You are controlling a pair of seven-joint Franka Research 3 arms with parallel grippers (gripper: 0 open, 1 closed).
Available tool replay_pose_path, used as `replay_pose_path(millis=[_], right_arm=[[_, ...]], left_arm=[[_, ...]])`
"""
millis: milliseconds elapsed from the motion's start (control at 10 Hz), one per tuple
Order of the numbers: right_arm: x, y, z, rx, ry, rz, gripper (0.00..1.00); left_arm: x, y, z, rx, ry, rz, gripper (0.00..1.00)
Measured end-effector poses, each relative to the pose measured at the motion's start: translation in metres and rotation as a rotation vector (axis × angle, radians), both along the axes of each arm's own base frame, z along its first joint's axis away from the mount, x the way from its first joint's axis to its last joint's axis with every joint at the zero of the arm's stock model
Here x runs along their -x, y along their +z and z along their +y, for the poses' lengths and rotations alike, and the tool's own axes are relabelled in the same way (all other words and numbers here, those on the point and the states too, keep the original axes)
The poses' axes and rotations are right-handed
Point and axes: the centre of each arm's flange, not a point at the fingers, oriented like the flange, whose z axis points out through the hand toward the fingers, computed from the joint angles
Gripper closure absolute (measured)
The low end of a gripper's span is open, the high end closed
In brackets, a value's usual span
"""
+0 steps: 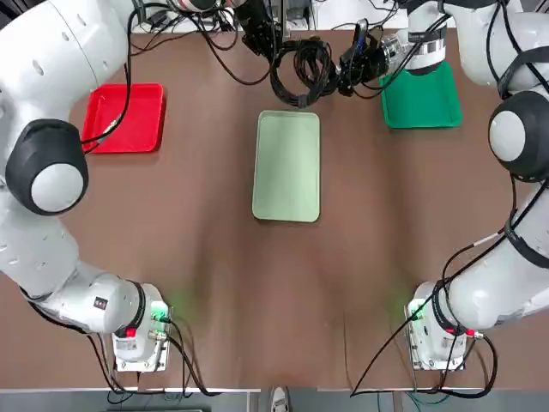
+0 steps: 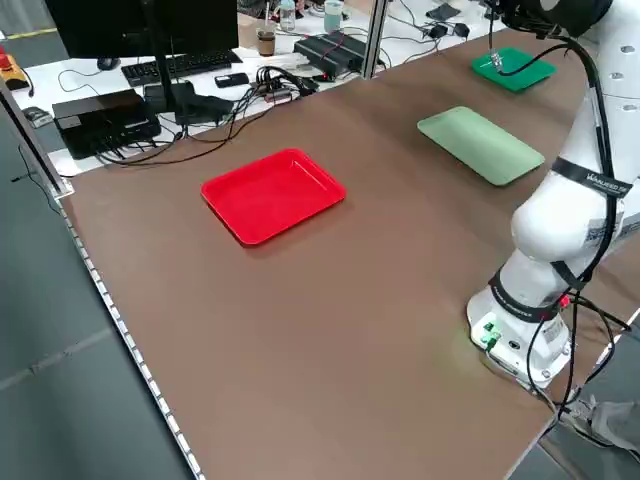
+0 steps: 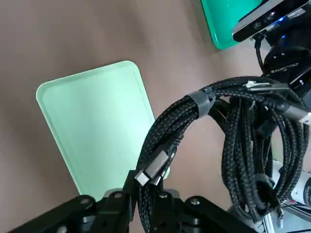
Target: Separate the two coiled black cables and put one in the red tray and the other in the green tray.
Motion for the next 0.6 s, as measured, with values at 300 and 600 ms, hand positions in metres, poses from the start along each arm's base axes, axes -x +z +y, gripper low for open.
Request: replay_pose_path(millis=[300,600], right_arm=[[-0.006,0.002,-0.018,0.095,0.045,-0.022,0.81],[-0.029,0.025,-0.095,0.29,0.102,-0.033,0.81]], left_arm=[[0.002,-0.001,-0.002,0.0,-0.005,0.003,0.84],[-0.001,-0.007,0.006,-0.03,-0.009,0.036,0.84]])
